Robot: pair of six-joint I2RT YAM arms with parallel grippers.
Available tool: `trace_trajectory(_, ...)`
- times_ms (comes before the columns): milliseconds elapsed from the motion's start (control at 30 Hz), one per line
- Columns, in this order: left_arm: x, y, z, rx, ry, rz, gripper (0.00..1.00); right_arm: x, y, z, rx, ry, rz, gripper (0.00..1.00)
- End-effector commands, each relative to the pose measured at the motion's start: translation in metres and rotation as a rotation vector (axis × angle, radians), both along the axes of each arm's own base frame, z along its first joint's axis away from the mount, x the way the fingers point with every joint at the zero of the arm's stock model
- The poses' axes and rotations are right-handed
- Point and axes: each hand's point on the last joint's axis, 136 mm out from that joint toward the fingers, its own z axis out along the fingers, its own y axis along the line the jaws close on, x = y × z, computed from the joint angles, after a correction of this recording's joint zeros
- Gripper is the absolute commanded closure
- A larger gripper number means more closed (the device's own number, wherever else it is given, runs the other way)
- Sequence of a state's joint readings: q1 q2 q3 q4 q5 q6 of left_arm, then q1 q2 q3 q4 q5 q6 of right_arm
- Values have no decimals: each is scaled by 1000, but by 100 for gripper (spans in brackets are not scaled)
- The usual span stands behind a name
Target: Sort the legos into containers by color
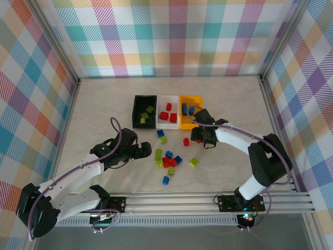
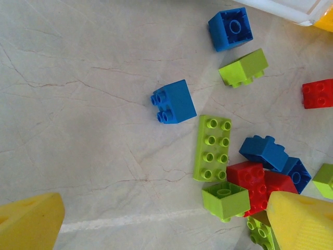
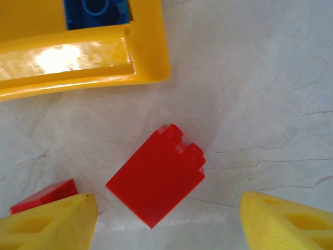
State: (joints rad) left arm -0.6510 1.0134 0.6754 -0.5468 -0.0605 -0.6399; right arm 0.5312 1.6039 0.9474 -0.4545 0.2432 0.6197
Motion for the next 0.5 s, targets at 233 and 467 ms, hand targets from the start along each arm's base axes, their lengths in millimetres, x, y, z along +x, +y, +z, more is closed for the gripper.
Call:
trace_trajectory(233,-4,3,-6,-16,24,15,0,22,-1,-15,9,-3,-107,32)
trace_trajectory(467,-4,3,-8,-18,29,12,0,24,-6,-21,16,7,-110,49)
